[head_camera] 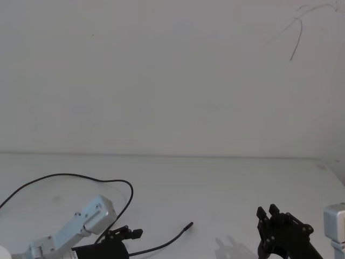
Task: Pick up the data cable with the one hand.
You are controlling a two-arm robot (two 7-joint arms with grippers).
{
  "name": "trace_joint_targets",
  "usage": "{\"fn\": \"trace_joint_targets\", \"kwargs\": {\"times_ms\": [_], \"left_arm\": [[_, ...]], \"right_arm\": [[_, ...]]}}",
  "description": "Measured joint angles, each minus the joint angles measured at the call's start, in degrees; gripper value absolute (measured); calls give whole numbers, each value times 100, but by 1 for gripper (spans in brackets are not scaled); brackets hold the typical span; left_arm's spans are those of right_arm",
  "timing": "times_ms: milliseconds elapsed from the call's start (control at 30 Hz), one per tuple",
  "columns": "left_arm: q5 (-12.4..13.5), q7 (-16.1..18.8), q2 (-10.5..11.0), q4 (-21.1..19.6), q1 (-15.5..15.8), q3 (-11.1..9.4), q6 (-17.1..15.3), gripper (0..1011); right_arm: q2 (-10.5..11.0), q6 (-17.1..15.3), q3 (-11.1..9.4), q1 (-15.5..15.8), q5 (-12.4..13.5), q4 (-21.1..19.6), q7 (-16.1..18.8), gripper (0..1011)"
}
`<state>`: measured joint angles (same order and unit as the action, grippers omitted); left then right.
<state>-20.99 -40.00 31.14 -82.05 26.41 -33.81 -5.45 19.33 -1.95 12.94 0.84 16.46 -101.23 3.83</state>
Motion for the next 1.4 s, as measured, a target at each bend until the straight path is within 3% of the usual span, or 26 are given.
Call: {"fn": "trace_joint_targets", "kwargs": {"times_ms": [267, 767, 1033, 1400], "left_arm": [[55, 119, -73, 40, 18, -51, -19, 769], [95, 204, -124, 66, 31, -83, -32, 255], [96, 215, -133, 72, 33, -86, -32, 49], [-264, -85, -128, 144, -20, 63, 265, 49]], "right_arm": [[0, 0, 0, 0, 0, 0, 0, 251], [0, 0, 0, 0, 0, 0, 0, 251], [0, 0, 0, 0, 0, 0, 0, 251], [0, 0, 0, 0, 0, 0, 0, 251]]}}
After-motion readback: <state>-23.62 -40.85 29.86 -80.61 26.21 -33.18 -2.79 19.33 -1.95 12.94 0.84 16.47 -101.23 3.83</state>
